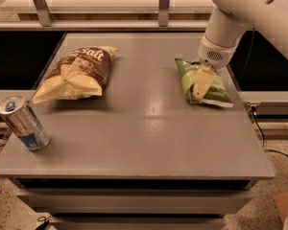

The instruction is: Move green jalapeno chip bag near brown chip bag

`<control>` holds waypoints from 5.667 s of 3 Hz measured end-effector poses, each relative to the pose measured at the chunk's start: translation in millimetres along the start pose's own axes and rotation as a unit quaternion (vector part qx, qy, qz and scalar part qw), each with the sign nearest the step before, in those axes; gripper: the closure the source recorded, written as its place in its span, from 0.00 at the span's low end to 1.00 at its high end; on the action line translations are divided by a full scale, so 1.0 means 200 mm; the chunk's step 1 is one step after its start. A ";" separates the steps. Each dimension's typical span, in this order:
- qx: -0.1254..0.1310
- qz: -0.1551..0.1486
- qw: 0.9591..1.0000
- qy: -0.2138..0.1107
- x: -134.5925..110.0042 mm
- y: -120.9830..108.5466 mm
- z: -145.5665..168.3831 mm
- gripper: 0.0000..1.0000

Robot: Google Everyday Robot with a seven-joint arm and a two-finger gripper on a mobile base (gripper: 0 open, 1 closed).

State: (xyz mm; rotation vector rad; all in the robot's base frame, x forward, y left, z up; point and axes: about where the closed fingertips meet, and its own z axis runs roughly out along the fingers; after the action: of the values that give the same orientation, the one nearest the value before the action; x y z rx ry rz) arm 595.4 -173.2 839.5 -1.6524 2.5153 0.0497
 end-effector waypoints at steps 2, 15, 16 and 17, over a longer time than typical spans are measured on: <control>0.000 0.000 1.000 0.000 -0.01 0.00 -0.05 1.00; 0.049 -0.238 0.969 -0.049 -1.31 0.35 -0.32 0.13; 0.044 -0.240 0.969 -0.047 -1.32 0.34 -0.30 0.00; 0.040 -0.242 0.968 -0.052 -1.32 0.33 -0.30 0.00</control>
Offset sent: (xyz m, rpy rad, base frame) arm 0.0039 0.0216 0.0708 0.0310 -0.1015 0.0843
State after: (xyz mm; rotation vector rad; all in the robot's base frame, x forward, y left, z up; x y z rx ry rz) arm 632.9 88.8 929.4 -2.1135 1.9485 -0.0147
